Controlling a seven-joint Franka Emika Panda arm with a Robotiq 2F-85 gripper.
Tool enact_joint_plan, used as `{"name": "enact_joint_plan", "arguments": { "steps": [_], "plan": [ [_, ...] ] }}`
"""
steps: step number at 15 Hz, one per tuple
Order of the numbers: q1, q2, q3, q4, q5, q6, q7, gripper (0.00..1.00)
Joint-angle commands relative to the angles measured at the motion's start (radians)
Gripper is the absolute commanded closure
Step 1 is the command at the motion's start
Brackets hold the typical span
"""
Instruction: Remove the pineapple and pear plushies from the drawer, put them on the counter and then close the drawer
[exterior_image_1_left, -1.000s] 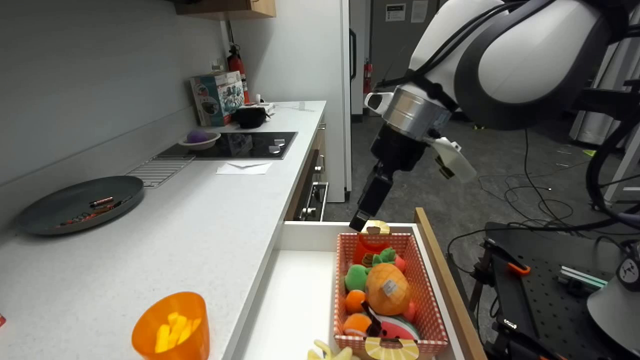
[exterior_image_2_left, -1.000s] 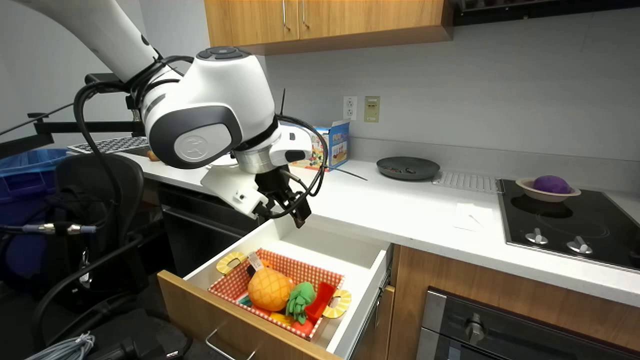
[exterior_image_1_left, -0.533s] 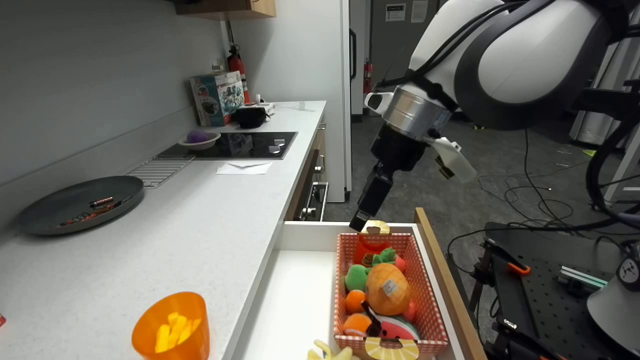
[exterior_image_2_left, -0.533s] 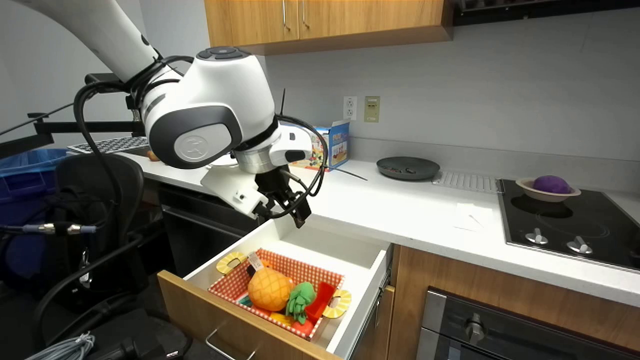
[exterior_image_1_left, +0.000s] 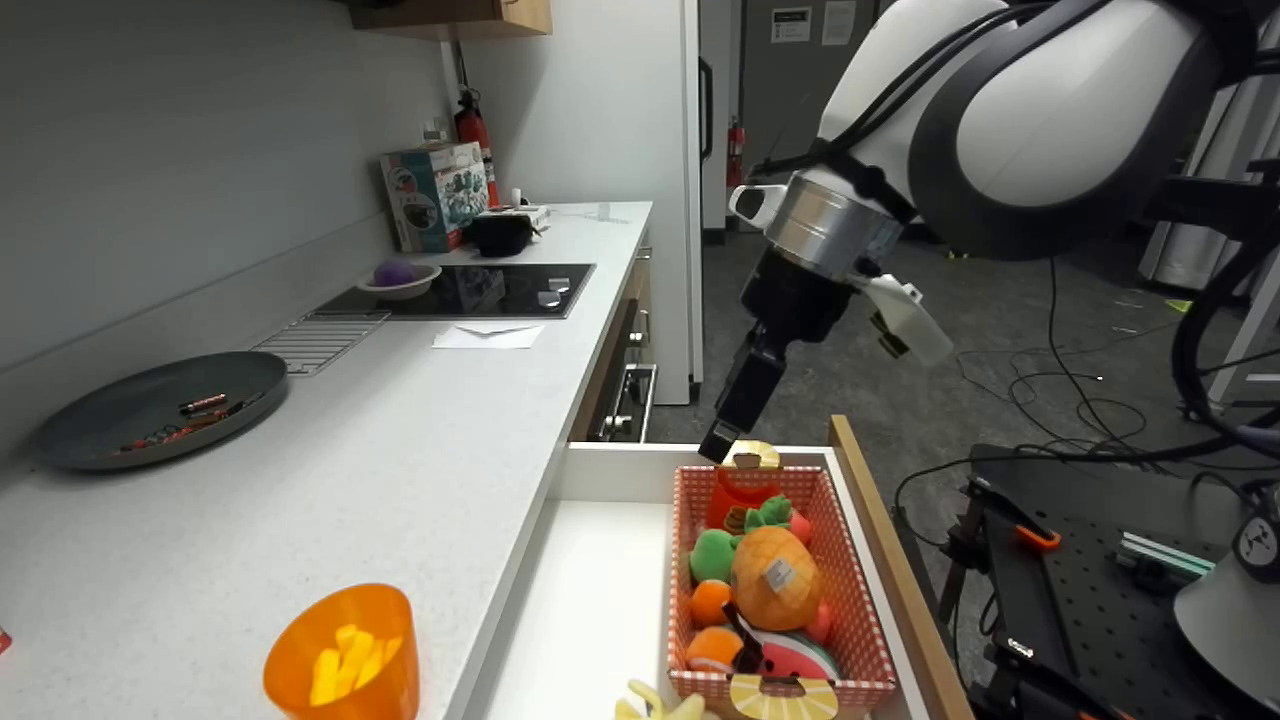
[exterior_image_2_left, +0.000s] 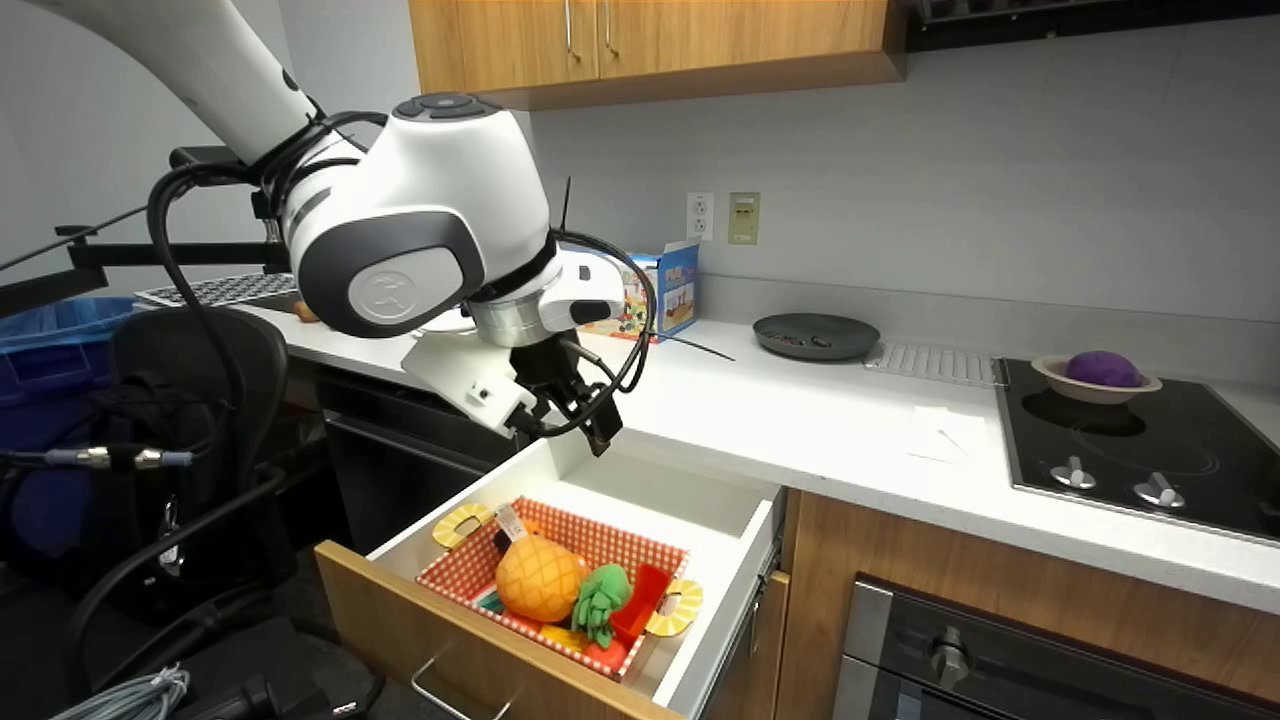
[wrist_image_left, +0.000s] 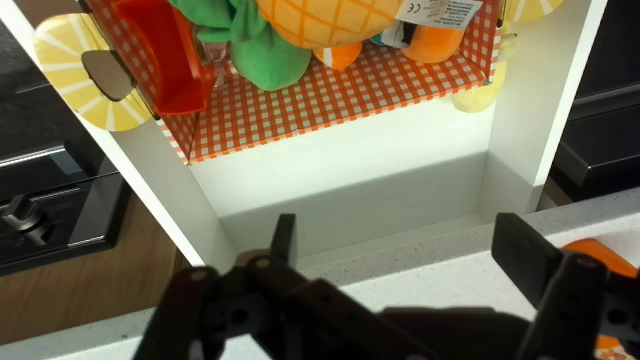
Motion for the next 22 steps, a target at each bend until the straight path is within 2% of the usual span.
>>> {"name": "enact_joint_plan", "arguments": {
  "steps": [1, 3, 4, 5, 6, 7, 10, 15, 18, 22],
  "plan": [
    [0.000, 0.000, 0.000, 0.000, 0.000, 0.000, 0.000, 0.00],
    [-0.024, 0.018, 0.011, 0.009, -0.030, -0.028, 0.028, 0.00],
    [-0.069, 0.043, 0.034, 0.018, -0.096, -0.051, 0.073, 0.00],
    [-0.081, 0.050, 0.034, 0.026, -0.127, -0.084, 0.087, 0.00],
    [-0.137, 0.063, 0.073, 0.037, -0.164, -0.121, 0.103, 0.00],
    [-0.155, 0.070, 0.079, 0.046, -0.186, -0.157, 0.114, 0.00],
    [-0.205, 0.107, 0.099, 0.071, -0.201, -0.238, 0.112, 0.00],
    [-0.247, 0.208, 0.128, 0.099, -0.161, -0.306, 0.083, 0.00],
    [-0.268, 0.282, 0.148, 0.105, -0.116, -0.292, 0.045, 0.00],
    [-0.286, 0.376, 0.233, 0.141, -0.001, -0.296, 0.000, 0.00]
  ]
}}
